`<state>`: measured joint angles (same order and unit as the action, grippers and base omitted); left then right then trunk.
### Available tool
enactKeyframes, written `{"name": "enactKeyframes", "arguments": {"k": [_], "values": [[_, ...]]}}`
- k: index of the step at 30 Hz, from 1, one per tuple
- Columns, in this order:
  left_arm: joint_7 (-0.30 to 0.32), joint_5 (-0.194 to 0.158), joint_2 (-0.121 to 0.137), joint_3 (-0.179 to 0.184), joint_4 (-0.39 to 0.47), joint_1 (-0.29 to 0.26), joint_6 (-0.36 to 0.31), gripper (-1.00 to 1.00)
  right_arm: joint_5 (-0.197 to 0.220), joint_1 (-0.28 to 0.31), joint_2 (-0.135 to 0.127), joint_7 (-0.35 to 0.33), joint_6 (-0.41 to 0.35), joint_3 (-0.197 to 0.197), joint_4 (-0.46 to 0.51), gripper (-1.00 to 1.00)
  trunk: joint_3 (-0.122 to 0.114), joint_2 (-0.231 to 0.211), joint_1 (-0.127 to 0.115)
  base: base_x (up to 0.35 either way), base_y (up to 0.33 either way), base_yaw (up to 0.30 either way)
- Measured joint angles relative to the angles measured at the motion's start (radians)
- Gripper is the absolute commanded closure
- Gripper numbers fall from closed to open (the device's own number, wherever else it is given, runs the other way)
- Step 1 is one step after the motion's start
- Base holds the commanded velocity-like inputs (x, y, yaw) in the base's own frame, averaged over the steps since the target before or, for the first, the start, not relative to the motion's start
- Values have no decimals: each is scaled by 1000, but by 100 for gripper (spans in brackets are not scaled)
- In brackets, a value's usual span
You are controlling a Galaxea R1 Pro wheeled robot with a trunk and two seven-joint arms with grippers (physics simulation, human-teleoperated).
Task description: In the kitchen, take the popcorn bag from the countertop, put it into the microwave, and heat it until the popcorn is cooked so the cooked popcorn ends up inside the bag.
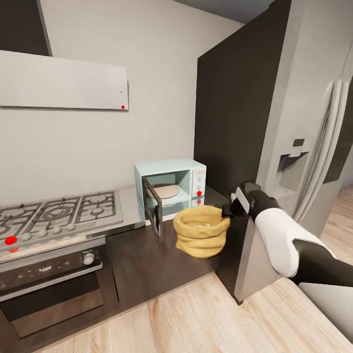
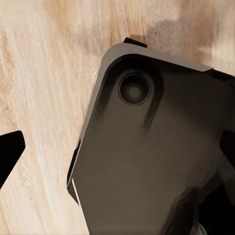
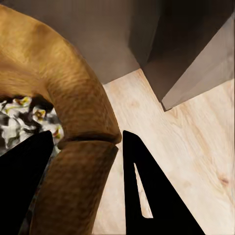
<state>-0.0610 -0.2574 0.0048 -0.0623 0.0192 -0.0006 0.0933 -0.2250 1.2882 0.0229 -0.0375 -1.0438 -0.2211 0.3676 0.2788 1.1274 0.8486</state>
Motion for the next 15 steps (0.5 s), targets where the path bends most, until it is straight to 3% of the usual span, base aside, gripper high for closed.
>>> {"name": "enactKeyframes", "arguments": {"k": [6, 11, 15], "values": [[-1, 0, 0, 0, 0, 0, 0, -100, -3, 0, -4, 0, 0, 5, 147, 100, 0, 0, 0, 0, 0, 0], [-1, 0, 0, -1, 0, 0, 0, -100, -3, 13, 4, 13, 0, 5, 144, 100, 0, 0, 0, 0, 0, 0], [-2, 0, 0, -1, 0, 0, 0, -100, 1, 98, 9, 24, 0, 5, 89, 100, 0, 0, 0, 0, 0, 0]]}}
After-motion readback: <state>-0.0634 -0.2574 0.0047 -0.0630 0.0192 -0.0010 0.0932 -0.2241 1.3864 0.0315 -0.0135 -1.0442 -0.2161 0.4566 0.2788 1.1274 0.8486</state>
